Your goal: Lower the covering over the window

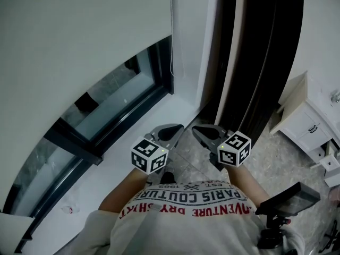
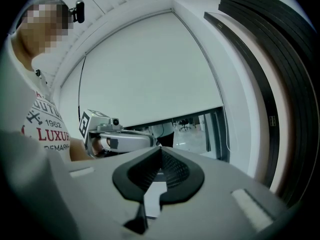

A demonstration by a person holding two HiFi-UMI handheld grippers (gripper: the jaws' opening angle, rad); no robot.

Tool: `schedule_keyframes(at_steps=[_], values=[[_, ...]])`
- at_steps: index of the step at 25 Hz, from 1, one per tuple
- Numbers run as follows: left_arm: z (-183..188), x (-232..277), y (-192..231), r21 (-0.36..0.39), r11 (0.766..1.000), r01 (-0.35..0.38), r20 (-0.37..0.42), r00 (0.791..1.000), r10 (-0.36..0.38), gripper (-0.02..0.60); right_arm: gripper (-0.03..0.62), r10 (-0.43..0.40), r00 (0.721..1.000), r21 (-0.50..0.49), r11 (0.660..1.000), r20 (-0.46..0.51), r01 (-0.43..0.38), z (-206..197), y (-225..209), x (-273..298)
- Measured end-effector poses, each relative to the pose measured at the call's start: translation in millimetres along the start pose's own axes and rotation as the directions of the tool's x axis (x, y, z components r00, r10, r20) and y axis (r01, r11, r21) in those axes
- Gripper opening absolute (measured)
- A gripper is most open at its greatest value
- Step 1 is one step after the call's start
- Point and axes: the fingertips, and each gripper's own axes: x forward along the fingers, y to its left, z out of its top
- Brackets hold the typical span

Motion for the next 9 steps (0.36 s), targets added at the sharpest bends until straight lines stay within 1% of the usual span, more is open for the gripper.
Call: schedule_keyframes(at_steps=[9], values=[[2.5, -10.2, -22.4, 0.013, 1.0, -0.012, 0.0, 1.0, 0.012, 0.003, 0.005, 0.008, 1.0, -0.004, 1.0, 0.027, -0.007, 3.5, 17.6, -18.3]])
